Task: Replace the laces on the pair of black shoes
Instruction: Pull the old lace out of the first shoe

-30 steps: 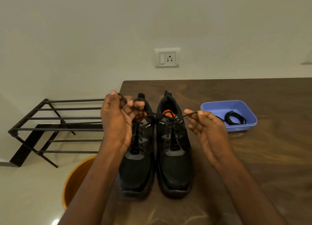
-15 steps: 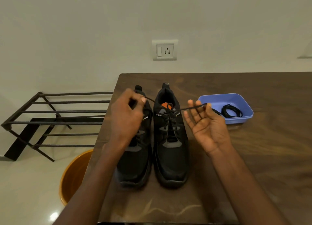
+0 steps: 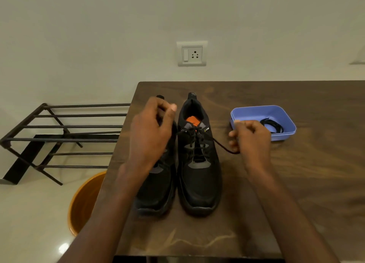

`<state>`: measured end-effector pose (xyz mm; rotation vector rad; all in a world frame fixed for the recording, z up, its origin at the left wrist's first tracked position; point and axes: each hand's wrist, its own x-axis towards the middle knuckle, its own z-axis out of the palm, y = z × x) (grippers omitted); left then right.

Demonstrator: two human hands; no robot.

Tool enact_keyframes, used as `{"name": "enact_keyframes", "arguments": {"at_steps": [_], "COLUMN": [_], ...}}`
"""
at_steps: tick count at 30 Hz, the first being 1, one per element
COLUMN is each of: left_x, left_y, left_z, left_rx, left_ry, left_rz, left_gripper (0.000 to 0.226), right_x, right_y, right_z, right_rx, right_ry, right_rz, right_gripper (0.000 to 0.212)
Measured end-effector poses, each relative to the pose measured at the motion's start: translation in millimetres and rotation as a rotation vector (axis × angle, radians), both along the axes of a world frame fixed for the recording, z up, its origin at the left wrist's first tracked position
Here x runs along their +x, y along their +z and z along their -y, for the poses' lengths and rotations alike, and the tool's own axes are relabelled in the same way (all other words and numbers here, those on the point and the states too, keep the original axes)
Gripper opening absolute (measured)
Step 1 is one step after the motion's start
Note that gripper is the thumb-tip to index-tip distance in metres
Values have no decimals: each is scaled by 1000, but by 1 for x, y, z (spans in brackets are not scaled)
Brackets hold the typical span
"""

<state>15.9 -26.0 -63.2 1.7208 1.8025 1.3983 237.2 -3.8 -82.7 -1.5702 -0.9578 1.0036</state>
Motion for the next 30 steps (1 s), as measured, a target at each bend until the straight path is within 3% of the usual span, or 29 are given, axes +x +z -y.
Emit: {"name": "enact_keyframes", "arguments": {"at_steps": [1,2,4,7,12,21,26,30], "left_x": [6,13,21,25,18,0,13,31], "left_y": [-1,-2,0,-4,-27,-19,-23,-21], "left_z": [1,2,1,-4,-8,-25,-23,-21], "left_rx": [3,25,87,111,8,44,109,56], "left_ry": [60,116,135,-27,-265,-370,-189,-133], "left_rz": [-182,-337,-522,-576,-506,-380,-386,-115], "left_gripper": [20,28,40,32,33,25,16,8], "right_x": [-4,-9,-14,-21,-16,-22,-26,-25], "right_y": [-3,-6,-10,-8,-22,-27,-24,-25], "right_z": [2,5,5,3,1,0,-1,-3], "right_rx": [78,173,379,470,298,313,319,324], "right_ry": [6,14,119,391,698,643,612,595], "right_rz": [317,548,702,652,645,489,469,519], "right_gripper": [2,12,34,53,78,74,73,71]}}
